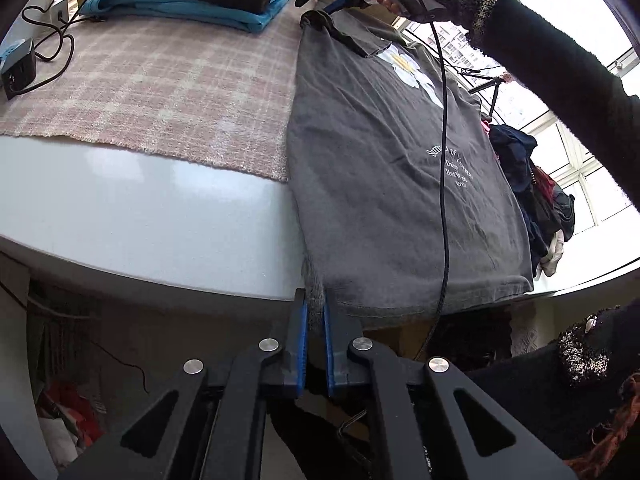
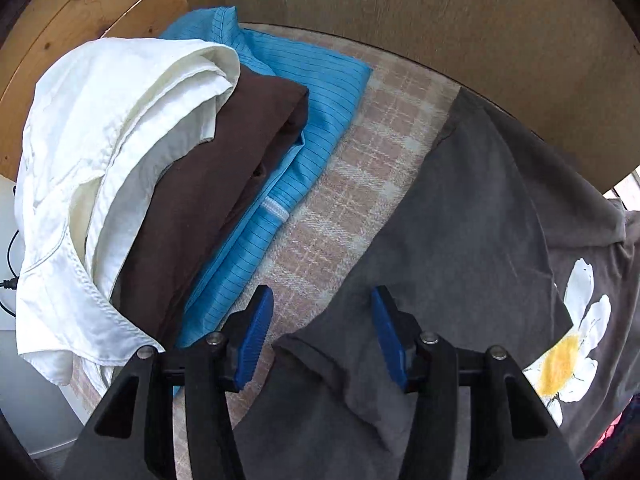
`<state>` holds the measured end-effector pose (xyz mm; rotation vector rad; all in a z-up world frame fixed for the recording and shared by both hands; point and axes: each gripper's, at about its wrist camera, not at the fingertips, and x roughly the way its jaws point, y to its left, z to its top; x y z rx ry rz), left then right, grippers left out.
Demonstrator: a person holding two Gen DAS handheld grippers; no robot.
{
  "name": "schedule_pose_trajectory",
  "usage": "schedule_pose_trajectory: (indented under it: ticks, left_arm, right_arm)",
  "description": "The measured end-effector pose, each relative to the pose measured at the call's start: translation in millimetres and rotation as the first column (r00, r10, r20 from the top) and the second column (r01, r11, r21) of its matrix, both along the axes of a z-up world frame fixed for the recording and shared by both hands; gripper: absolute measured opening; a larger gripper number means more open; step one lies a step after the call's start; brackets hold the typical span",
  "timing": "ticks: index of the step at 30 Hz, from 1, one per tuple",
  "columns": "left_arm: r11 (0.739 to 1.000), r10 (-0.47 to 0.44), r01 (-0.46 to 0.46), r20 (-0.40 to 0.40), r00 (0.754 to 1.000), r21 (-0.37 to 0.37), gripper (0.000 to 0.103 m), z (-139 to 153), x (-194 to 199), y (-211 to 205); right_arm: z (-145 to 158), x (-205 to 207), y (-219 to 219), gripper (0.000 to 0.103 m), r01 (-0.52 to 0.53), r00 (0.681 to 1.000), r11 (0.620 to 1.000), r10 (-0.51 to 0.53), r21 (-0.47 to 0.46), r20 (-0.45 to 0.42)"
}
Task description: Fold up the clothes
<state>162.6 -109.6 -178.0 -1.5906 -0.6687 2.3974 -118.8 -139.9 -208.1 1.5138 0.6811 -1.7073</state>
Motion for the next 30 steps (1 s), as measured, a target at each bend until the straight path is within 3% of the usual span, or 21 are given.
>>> schedule_pose_trajectory:
  ticks: [5, 6, 7, 9, 12, 20, 24, 30]
  left_arm:
    - [1.0, -0.014, 0.014, -0.026, 1.0, -0.026, 0.006, 8, -1, 6]
    - [0.999, -0.015, 0.014, -0.027, 1.0, -0.034, 0.006, 10, -1, 8]
    - [0.999, -0.016, 0.015, -0.028, 0.999, -0.043, 0.005, 12, -2, 11]
    - [0.997, -0.033, 0.03, -0.037, 0.999, -0.074, 0.005, 20, -2, 21]
    - [0.991, -0.058, 0.052, -0.048, 0.997, -0.12, 0.005, 33, -1, 36]
    - [0.963, -0.199, 0.183, -0.068, 0.978, -0.198, 0.005, 73, -7, 122]
    - [0.949, -0.26, 0.244, -0.057, 0.964, -0.199, 0.005, 70, -14, 166]
    - [0.934, -0.315, 0.307, -0.015, 0.949, -0.183, 0.005, 51, -22, 205]
  right_arm:
    - [-11, 5, 3, 0.04, -0.044, 0.998, 0.999, 0.045, 0.03, -0.043]
    - [-11, 4, 5, 0.034, -0.052, 0.998, 0.998, 0.053, 0.023, -0.044]
    - [-10, 3, 8, 0.018, -0.061, 0.997, 0.998, 0.061, 0.017, -0.044]
    - [-8, -9, 19, 0.008, -0.036, 0.999, 0.998, 0.037, -0.043, 0.027]
    - [2, -25, 43, 0.006, 0.005, 0.993, 0.988, 0.013, -0.156, 0.114]
    - [46, -71, 147, 0.006, 0.108, 0.984, 0.929, -0.048, -0.354, 0.174]
    - [45, -97, 196, 0.006, 0.161, 0.977, 0.912, -0.093, -0.376, 0.193]
    - [21, -121, 245, 0.006, 0.237, 0.959, 0.903, -0.16, -0.359, 0.233]
